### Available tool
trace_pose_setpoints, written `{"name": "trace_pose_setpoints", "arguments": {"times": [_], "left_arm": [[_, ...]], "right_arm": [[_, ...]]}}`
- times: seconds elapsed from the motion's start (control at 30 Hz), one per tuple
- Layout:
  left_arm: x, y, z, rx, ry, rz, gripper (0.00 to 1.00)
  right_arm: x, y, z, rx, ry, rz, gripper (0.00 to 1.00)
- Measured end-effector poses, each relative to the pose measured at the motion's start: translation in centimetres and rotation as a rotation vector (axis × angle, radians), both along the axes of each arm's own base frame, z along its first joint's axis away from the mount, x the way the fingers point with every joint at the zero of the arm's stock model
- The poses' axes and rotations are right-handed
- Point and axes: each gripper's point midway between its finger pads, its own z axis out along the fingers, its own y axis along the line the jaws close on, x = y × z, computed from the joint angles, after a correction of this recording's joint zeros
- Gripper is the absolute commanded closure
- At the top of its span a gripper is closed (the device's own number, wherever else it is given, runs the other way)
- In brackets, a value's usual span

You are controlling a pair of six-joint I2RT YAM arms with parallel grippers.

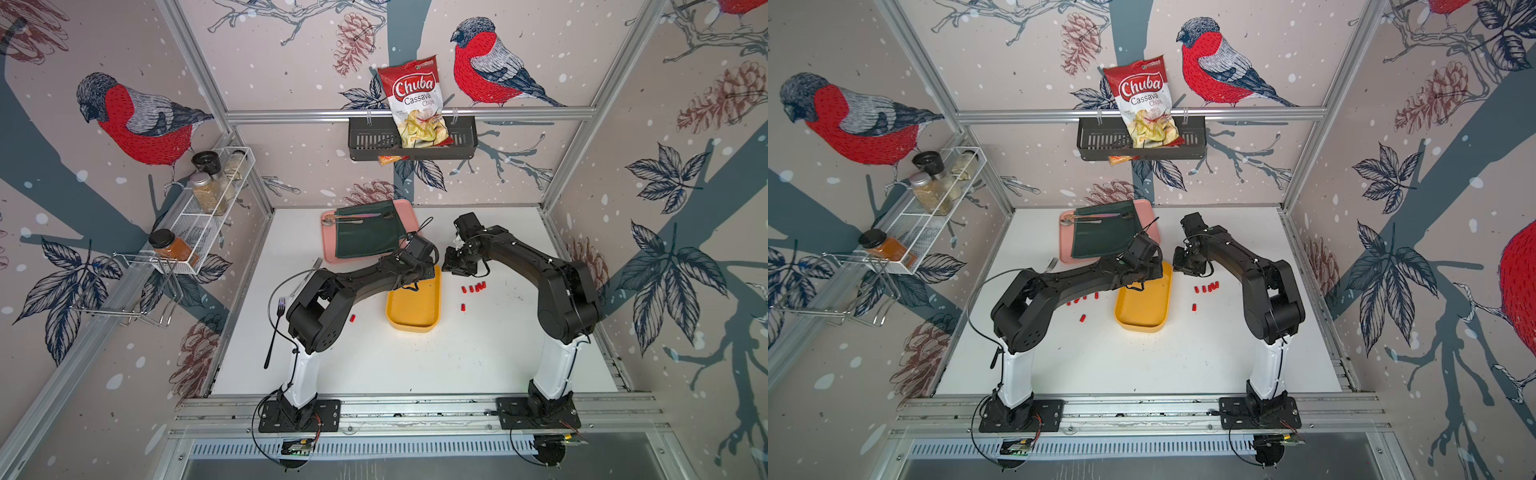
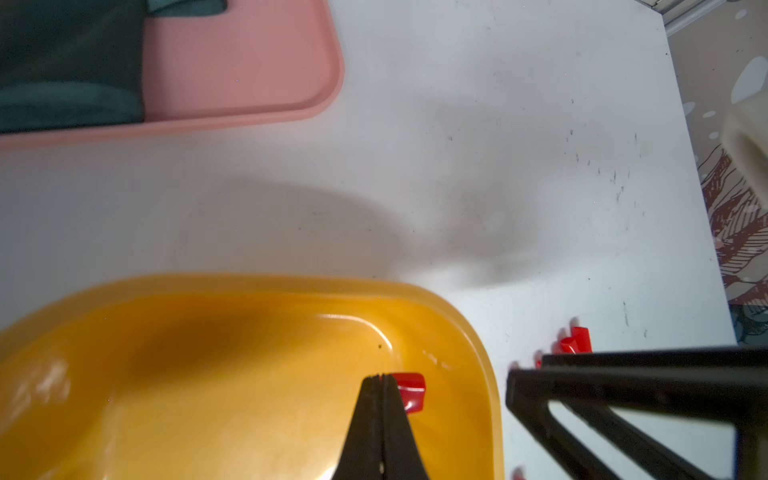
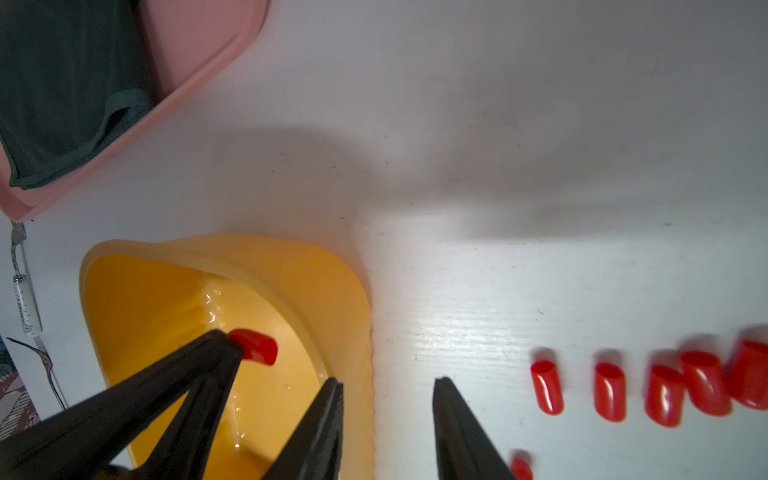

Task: Take the screw protection sleeves out of the storage box
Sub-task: Pick up the screw protection sleeve from the storage box, then place the screw protection sleeve at the center of the board.

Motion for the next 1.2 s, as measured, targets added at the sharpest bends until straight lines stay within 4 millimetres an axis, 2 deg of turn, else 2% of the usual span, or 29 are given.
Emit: {"name": "trace_pose_setpoints", "arguments": {"times": [0.1,0.2,0.27,0.37,0.5,0.57,0.63,0.77,0.97,1.2], "left_arm": [[-0.9,3.5,1.3,-0.039,0.036,0.087,1.0],[-2.1,8.1,2.1,-0.086,0.071,0.212,1.0],[-3.7,11.5,2.5,-0.124,0.101,0.311,1.0],[-6.8,15.0,3.1,-0.183,0.138,0.42,1.0],[-9.8,19.2,3.9,-0.249,0.128,0.583,1.0],[-11.1,21.1,3.4,-0.27,0.132,0.659,1.0],[-12.3,23.2,2.2,-0.267,0.147,0.741,1.0],[-13.7,25.2,0.7,-0.242,0.173,0.822,1.0],[-12.9,26.9,0.0,-0.179,0.167,0.896,1.0],[-12.5,30.3,-1.5,-0.144,0.17,1.021,1.0]], "right_arm": [[0.1,0.0,0.2,0.0,-0.002,0.0,0.59],[0.1,0.1,0.5,0.0,-0.002,0.001,0.59],[0.2,0.1,0.7,0.001,-0.005,0.004,0.59],[0.3,0.3,1.0,0.004,-0.011,0.007,0.59],[0.4,0.4,1.2,0.006,-0.017,0.011,0.59],[0.4,0.5,1.1,0.005,-0.019,0.025,0.59],[0.4,0.6,1.0,0.004,-0.015,0.027,0.59],[0.2,0.9,0.7,0.002,-0.009,0.038,0.59],[-0.1,1.4,0.5,0.003,-0.001,0.053,0.59],[-0.7,1.6,0.1,-0.003,0.012,0.062,0.59]]}}
